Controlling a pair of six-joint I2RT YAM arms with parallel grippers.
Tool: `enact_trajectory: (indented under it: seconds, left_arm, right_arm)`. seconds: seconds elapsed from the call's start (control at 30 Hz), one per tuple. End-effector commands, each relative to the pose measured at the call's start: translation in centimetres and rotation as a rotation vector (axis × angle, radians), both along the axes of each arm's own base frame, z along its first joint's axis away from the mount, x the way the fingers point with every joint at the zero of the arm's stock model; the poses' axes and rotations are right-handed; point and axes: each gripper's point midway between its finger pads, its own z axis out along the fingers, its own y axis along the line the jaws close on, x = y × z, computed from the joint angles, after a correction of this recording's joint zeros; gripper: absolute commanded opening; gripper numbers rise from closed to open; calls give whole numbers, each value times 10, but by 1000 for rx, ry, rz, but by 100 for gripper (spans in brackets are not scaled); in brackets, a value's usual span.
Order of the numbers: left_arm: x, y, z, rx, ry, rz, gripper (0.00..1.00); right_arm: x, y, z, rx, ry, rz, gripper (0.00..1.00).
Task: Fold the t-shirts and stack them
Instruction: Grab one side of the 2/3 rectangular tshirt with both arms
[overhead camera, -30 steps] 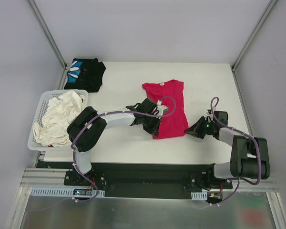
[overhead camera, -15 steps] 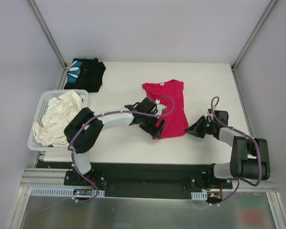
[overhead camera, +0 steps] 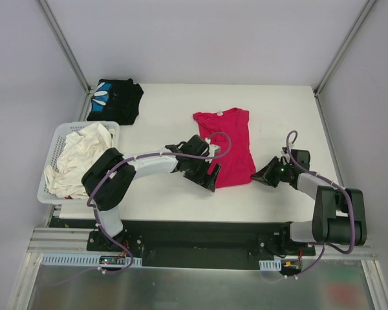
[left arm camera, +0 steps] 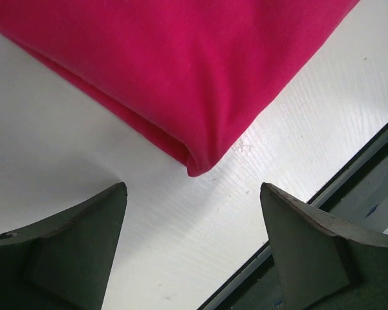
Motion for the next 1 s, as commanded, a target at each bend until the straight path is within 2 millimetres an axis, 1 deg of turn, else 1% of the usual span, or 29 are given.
enact_trajectory:
  seconds: [0.0,0.1,0.23,0.3,0.4,0.53,0.77,0.97]
  left_arm:
    - [-13,0,1,5,52,38,83]
    - [-12,-4,1,4,51,36,83]
    - [-8,-13,7,-16,42,23,82]
    - [-7,-13,9,-21,35,17,82]
    - [-6,-14,12,-26,27,10,82]
    - [-5,-16,15,-34,15,1,82]
    - [-8,-12,17,-35,5,-9,82]
    - [-11,-6,13,-21,11,-1,81]
  right_arm:
    - [4,-2,4,-27,-37,13,1]
    - [3,0,2,-16,-33,15,1]
    - [1,3,-1,-20,-29,22,1]
    - [-1,4,-5,-29,-24,24,1]
    - [-5,10,-11,-31,-7,35,1]
    - [-8,25,-16,-28,6,62,1]
    - [-4,38,-15,-33,-3,74,1]
    - [-3,39,-14,-29,-6,80,1]
